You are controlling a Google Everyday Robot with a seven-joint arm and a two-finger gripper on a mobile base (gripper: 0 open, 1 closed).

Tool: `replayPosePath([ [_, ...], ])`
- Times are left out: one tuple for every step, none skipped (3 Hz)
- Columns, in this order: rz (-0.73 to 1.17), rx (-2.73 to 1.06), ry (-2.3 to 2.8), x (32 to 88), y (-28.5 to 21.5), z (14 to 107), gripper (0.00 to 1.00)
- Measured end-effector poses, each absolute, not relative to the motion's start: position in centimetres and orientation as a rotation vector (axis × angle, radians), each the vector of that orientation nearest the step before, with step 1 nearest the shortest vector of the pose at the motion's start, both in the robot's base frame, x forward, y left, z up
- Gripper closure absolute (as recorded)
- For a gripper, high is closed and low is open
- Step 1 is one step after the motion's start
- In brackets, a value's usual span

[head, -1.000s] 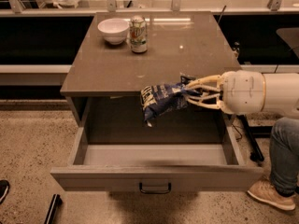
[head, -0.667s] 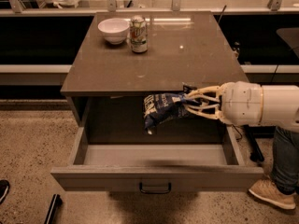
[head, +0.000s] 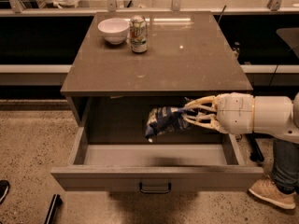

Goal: Place blue chip bag into top drawer

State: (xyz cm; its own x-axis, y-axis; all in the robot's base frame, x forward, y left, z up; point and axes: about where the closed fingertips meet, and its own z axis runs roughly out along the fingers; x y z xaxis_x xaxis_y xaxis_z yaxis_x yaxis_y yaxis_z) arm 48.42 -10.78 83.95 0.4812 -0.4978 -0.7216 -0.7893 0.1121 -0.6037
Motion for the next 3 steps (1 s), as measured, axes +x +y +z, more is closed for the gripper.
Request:
replayPosePath([
  [0.311, -1.542, 1.157, 48.40, -10.55, 83.99, 0.11],
  [0.313, -1.544, 1.155, 48.39, -10.40, 83.99, 0.00],
  [0.313, -1.544, 1.155, 48.39, -10.39, 83.99, 0.00],
])
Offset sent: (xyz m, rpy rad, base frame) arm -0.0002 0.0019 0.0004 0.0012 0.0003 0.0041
